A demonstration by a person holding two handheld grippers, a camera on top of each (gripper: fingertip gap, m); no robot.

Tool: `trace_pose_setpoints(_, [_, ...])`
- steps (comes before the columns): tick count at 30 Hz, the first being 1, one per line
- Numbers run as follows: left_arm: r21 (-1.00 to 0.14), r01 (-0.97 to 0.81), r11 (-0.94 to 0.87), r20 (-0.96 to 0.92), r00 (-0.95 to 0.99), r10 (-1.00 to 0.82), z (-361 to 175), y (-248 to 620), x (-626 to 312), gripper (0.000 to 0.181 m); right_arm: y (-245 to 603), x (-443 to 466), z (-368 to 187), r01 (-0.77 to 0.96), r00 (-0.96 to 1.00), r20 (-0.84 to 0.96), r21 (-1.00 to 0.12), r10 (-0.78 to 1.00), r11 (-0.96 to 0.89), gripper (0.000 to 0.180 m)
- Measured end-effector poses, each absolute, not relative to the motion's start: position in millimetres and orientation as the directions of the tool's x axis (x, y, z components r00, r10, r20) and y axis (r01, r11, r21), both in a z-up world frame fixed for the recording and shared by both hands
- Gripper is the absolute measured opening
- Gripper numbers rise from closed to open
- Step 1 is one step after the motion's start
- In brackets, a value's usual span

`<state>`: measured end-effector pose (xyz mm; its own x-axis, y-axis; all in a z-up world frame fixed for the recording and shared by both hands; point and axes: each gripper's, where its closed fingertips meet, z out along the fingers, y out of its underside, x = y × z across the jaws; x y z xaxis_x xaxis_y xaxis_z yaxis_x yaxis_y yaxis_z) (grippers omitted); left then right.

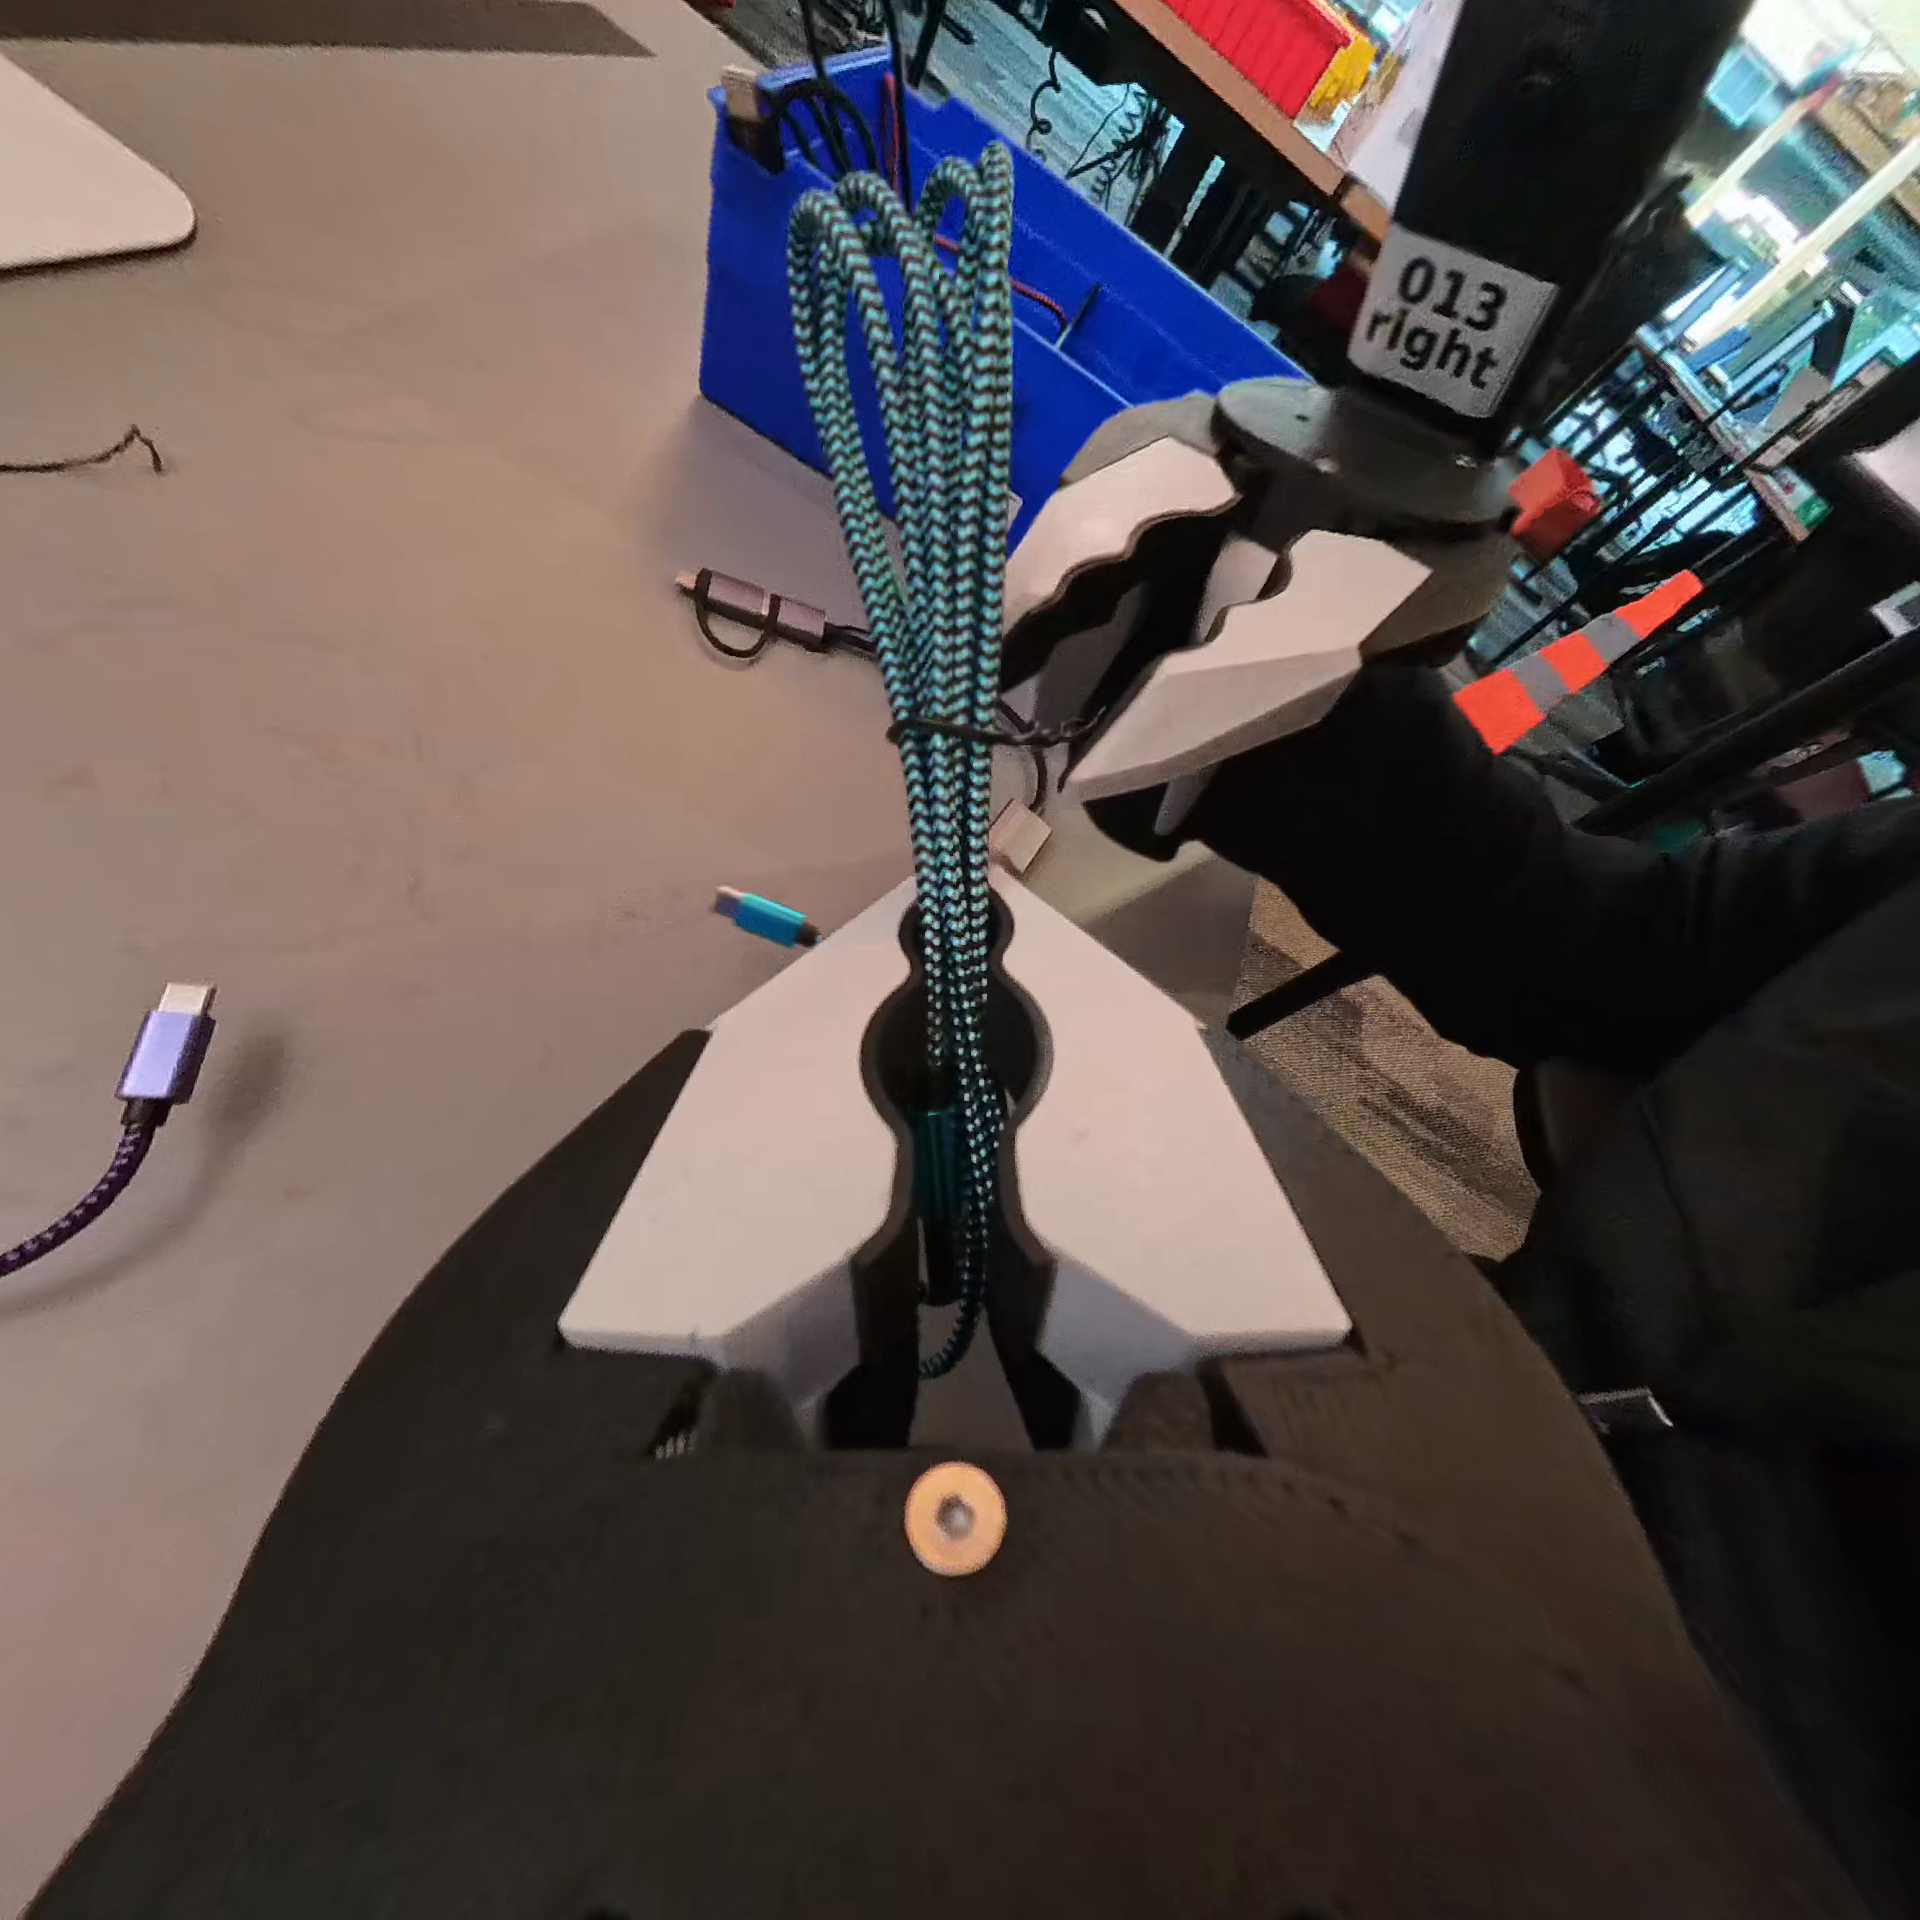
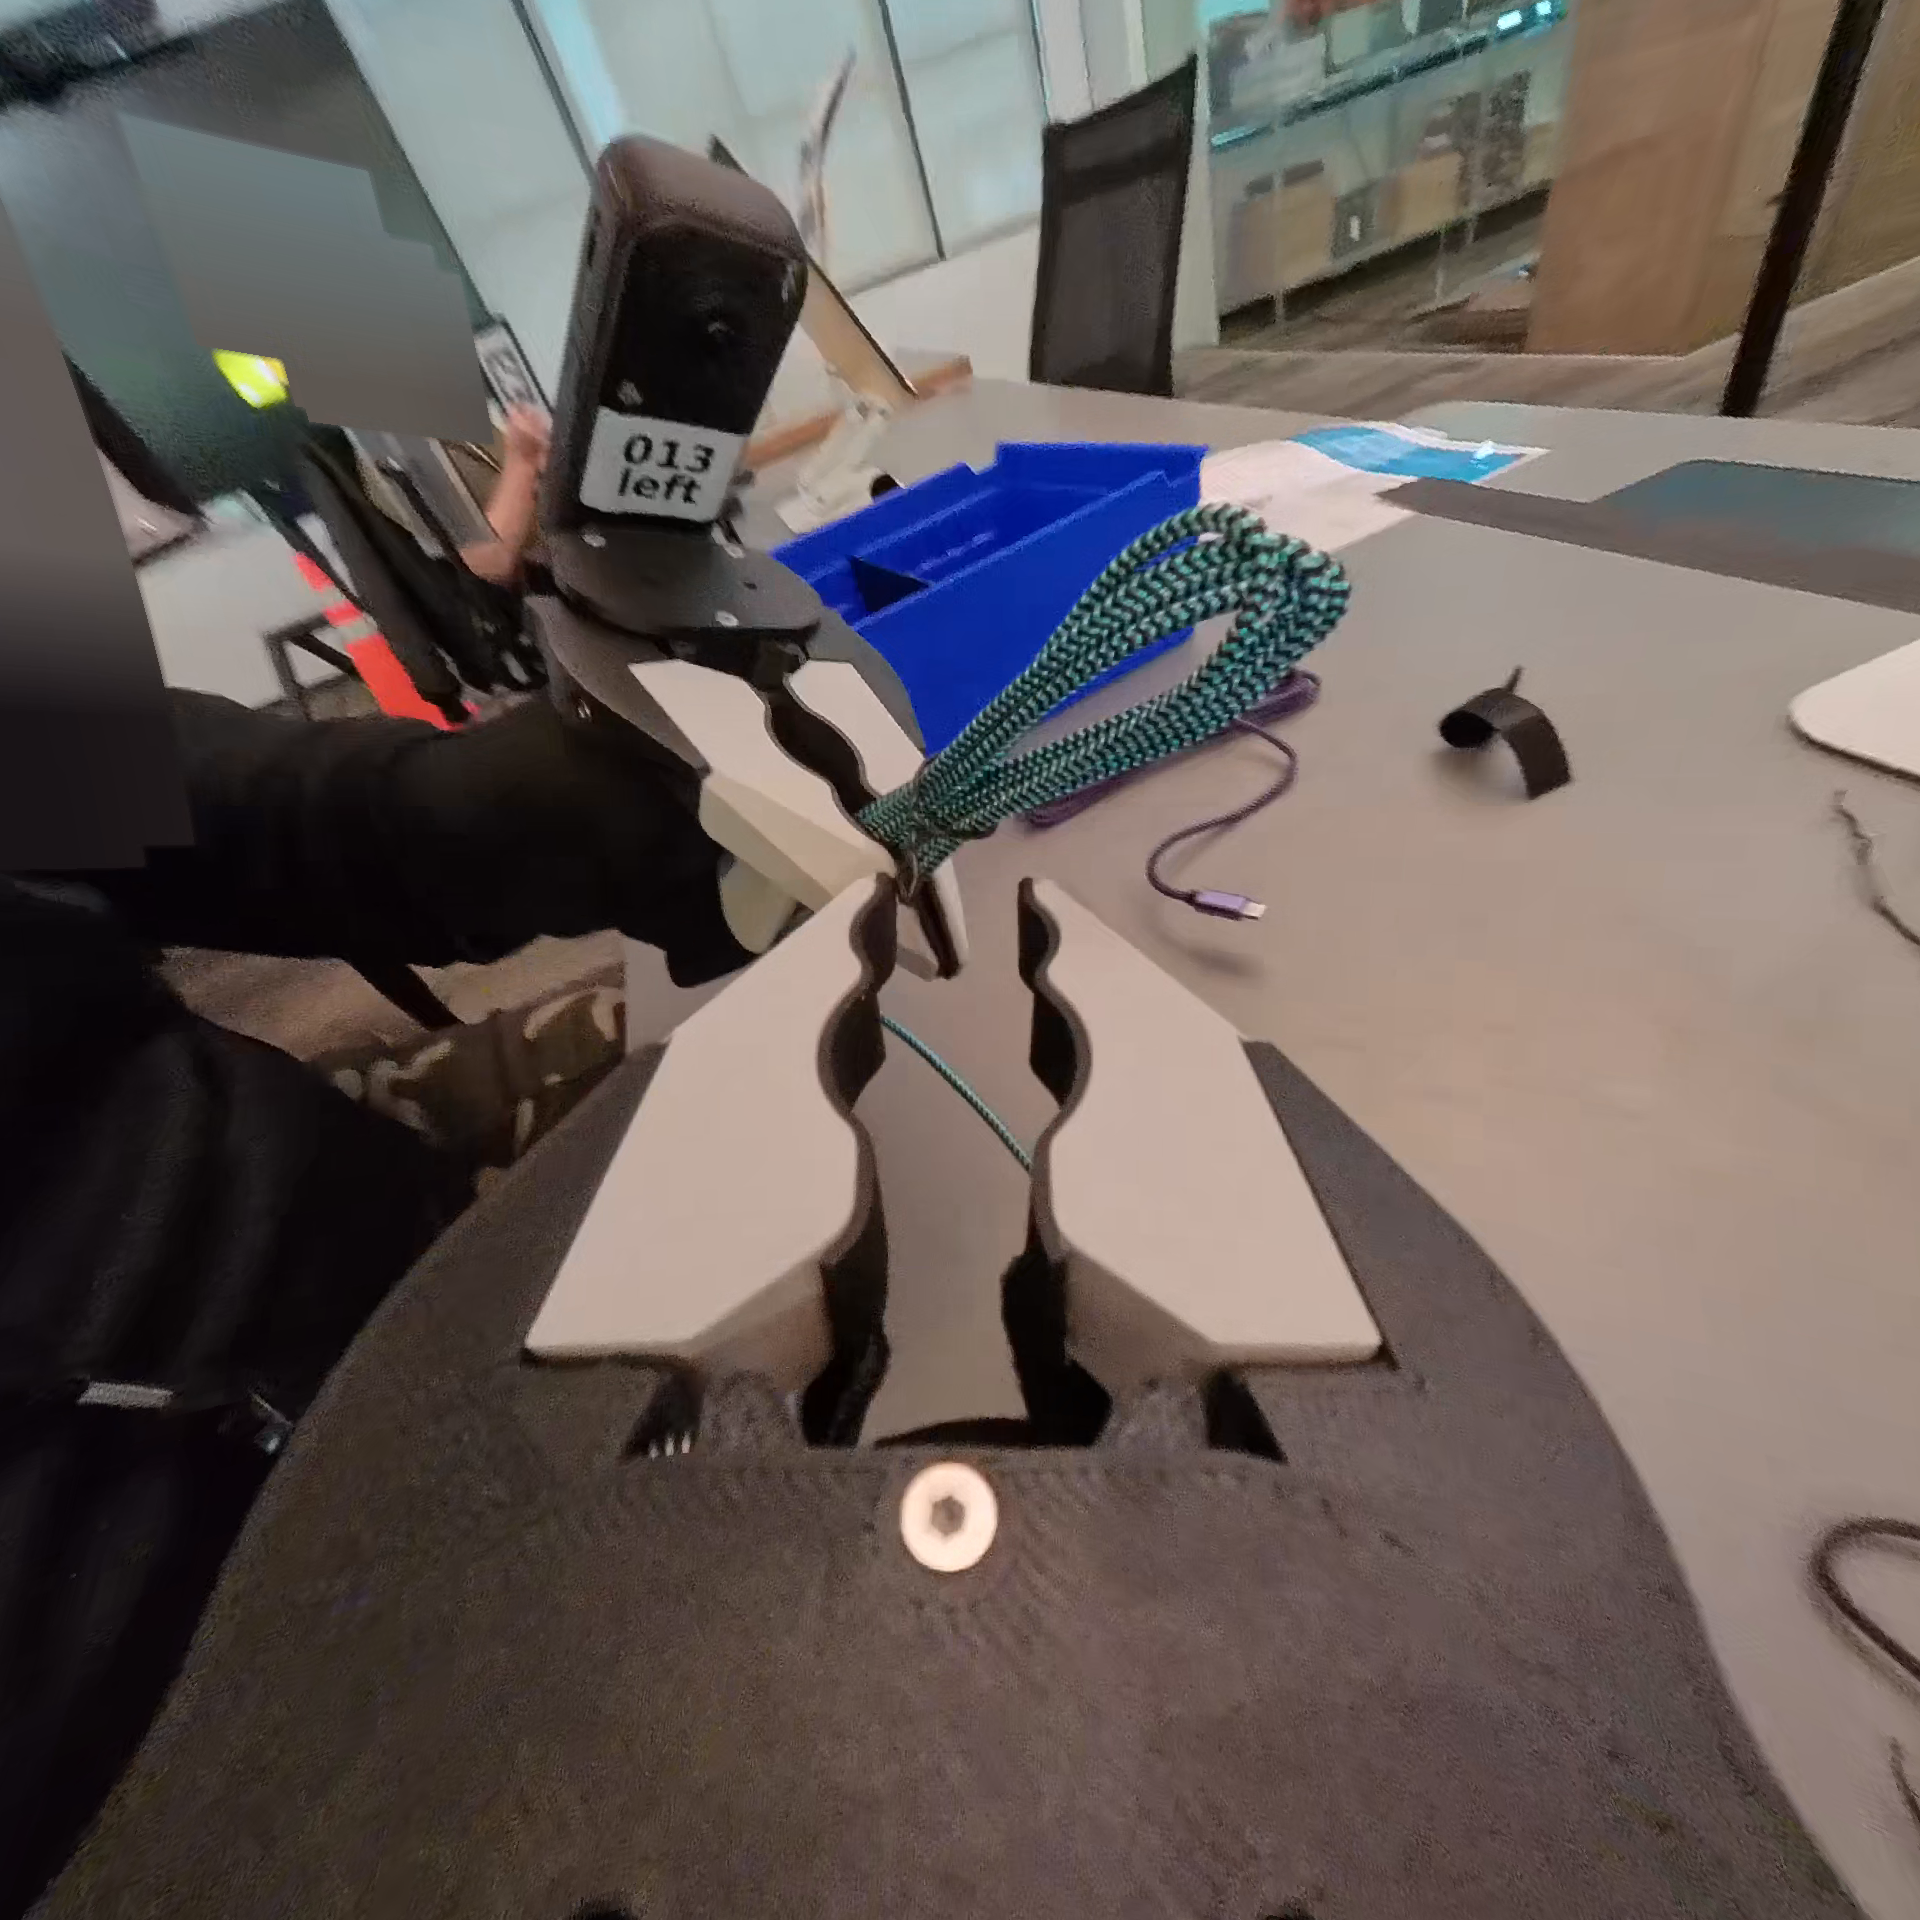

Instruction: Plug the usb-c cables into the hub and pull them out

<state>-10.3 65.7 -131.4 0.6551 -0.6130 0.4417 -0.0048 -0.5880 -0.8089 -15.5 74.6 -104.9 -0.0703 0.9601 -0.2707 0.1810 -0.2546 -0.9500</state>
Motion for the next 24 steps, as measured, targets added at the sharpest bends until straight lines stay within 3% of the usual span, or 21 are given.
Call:
trace_pose_setpoints(10, [-0.824, -0.029, -0.566, 0.406, 0.666, -0.626, -132, 66, -9, 0.002, 65, -15, -95, 0.142, -0.137, -0.315, -0.945, 0.939, -0.296, 0.002])
trace_pose_setpoints(16, [-0.823, -0.037, -0.567, 0.401, 0.669, -0.626, -133, 65, -8, 0.002, 65, -15, -99, 0.149, -0.142, -0.327, -0.94, 0.934, -0.306, 0.0])
trace_pose_setpoints(19, [-0.785, 0.014, -0.619, 0.487, 0.631, -0.603, -132, 64, -6, 0.002, 69, -14, -100, 0.185, -0.06, -0.117, -0.977, 0.991, -0.104, 0.0])
trace_pose_setpoints(21, [-0.734, 0.068, -0.676, 0.577, 0.588, -0.567, -133, 64, -5, 0.002, 73, -14, -104, 0.262, 0.009, 0.151, -0.954, 0.988, 0.144, 0.0])
trace_pose_setpoints(23, [-0.67, 0.117, -0.733, 0.662, 0.54, -0.519, -137, 64, -4, 0.002, 81, -13, -109, 0.398, 0.052, 0.505, -0.801, 0.861, 0.446, 0.0])
trace_pose_setpoints(24, [-0.634, 0.145, -0.76, 0.707, 0.508, -0.493, -138, 64, -3, 0.002, 83, -13, -111, 0.471, 0.031, 0.693, -0.646, 0.72, 0.601, 0.0])
